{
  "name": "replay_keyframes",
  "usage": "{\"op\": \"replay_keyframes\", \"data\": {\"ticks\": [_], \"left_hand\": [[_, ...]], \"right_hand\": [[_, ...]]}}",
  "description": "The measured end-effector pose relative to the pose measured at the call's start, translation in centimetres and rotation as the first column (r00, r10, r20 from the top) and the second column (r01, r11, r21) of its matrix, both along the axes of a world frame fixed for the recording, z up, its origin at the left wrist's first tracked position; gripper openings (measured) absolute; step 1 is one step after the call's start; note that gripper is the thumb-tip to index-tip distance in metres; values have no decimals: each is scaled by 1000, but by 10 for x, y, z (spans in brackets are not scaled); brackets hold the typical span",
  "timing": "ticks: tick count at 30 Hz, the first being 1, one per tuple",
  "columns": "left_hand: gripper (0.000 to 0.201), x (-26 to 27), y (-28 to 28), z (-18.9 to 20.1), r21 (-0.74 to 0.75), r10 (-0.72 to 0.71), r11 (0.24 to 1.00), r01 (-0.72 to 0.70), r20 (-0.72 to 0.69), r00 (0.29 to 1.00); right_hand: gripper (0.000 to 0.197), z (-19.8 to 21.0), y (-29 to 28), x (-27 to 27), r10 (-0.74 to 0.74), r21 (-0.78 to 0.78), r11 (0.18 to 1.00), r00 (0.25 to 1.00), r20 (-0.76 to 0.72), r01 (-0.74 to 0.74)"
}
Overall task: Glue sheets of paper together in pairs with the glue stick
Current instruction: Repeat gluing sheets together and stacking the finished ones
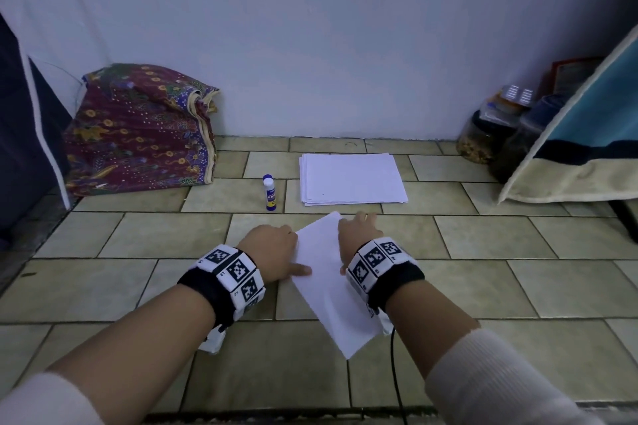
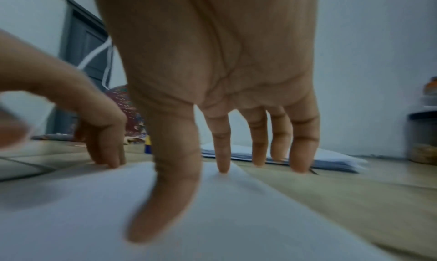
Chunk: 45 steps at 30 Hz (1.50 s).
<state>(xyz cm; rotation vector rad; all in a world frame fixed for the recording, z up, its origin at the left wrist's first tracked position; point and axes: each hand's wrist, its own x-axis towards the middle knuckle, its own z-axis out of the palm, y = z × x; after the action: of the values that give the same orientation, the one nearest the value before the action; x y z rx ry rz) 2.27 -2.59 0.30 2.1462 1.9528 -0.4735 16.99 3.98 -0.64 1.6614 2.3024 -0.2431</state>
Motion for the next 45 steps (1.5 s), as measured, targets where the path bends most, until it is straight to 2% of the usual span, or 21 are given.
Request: {"op": "replay_keyframes", "data": {"ticks": [3,5,7,9,12,14,18,21,23,26,31,34,36,38,41,45], "left_hand": [[35,-8,2,1,11,10,1000,-10,61,998],[32,-16,4,-1,-20,29,999,-27,141,990],[41,-22,5,-4,-28,29,999,-24,166,986],[63,-24,6,-7,-25,25,999,-21,152,988],[101,-22,10,-15,-75,37,997,-26,148,988],[119,-16,11,-16,-157,46,987,-31,92,995],[126,-7,14,-10,-246,59,968,-55,8,998],[124,-9,14,-10,-265,19,964,-29,-40,999],[124,-13,14,-13,-290,14,957,-21,-25,1000],[124,-20,15,-17,-318,22,948,-17,14,1000],[124,-24,15,-19,-327,11,945,-4,19,1000],[126,-31,20,-19,-301,8,954,3,35,999],[127,-36,21,-18,-269,21,963,-3,64,998],[129,-39,20,-18,-245,30,969,-10,80,996],[131,-42,18,-21,-231,44,973,-21,95,994],[133,-44,16,-24,-236,49,971,-22,107,993]], "right_hand": [[29,-3,-6,-12,150,-51,987,989,-4,-150],[25,-5,-10,-20,208,-87,974,978,-15,-209],[48,-5,-11,-27,215,-135,966,976,-40,-219],[68,-4,-11,-30,232,-159,959,972,-39,-235],[79,-5,-7,-32,260,-166,948,961,-97,-273],[88,-7,-4,-33,296,-162,935,946,-131,-315],[102,-4,0,-33,348,-196,904,920,-182,-380],[106,-6,10,-19,238,-238,928,946,-219,-288],[108,-7,18,0,144,-252,946,959,-243,-206],[103,-3,31,34,41,-243,964,965,-259,-106],[88,3,46,71,-28,-230,973,970,-241,-29],[67,6,55,71,12,-172,984,982,-190,-46],[47,5,62,69,34,-109,992,980,-198,-57],[36,2,66,70,37,-62,997,975,-217,-52],[39,-4,66,74,63,-26,997,968,-244,-71],[63,-3,64,79,98,-87,990,979,-176,-115]]}}
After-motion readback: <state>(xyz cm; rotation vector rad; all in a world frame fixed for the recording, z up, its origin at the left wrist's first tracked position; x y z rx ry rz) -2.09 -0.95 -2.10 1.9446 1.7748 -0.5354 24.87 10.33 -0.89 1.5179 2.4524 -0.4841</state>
